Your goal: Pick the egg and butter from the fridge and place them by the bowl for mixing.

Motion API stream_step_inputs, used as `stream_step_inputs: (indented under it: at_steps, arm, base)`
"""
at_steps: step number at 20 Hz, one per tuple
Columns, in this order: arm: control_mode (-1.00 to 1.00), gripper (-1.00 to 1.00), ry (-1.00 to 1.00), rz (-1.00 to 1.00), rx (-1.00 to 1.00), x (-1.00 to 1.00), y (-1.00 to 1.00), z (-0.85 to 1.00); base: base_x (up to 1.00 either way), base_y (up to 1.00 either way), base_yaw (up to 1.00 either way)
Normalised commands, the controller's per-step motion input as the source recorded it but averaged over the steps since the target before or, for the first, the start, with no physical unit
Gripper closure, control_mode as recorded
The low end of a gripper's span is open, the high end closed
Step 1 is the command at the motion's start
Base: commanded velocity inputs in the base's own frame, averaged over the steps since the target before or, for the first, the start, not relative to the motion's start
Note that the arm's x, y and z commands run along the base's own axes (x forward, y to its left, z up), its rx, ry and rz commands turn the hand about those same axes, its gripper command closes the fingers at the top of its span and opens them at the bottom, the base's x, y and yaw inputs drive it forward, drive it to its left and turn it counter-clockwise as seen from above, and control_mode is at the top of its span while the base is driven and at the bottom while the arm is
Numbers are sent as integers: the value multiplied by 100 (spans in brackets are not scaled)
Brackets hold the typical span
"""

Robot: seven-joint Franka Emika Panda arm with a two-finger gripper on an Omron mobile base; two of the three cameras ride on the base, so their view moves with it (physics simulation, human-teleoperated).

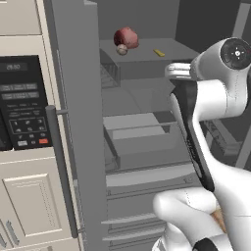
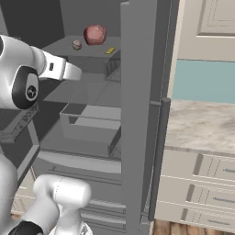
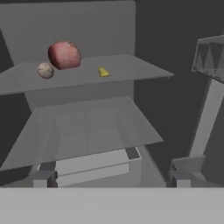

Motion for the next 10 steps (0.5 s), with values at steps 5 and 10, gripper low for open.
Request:
stream_step_inputs:
  at_steps: [5,10]
  arm:
    - [-100,-100,1,0,2,28,-2,7]
    - [-100,-100,0,0,0,58,-7,0]
  base:
    - [0,0,0]
    - [0,0,0]
